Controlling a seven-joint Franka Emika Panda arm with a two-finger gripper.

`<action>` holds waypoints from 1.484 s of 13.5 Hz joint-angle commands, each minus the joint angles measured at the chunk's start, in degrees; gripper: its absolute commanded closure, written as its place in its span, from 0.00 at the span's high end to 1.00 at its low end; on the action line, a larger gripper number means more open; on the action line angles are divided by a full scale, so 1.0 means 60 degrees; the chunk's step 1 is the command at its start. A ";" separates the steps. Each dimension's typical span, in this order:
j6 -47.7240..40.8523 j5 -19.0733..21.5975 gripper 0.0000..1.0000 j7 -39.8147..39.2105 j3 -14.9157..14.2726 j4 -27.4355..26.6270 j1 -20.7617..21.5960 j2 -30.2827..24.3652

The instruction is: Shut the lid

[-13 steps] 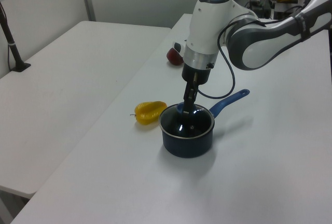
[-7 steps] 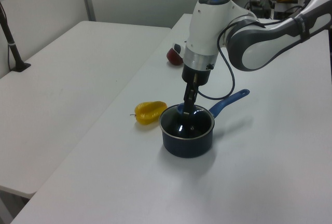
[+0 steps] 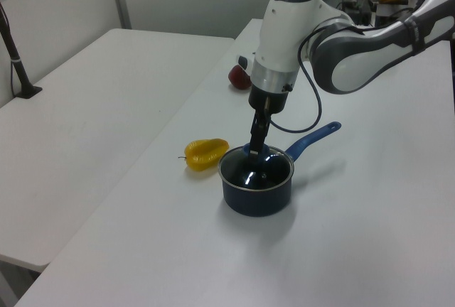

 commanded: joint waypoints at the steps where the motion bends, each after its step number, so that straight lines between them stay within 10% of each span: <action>1: -0.0526 -0.0117 1.00 0.0087 -0.0217 -0.0154 -0.0208 -0.0842; 15: -0.4614 -0.0044 1.00 -0.1669 0.0381 -0.2144 -0.4893 -0.4840; 20: -0.5261 0.0029 1.00 -0.2257 0.0838 -0.2015 -0.5864 -0.4901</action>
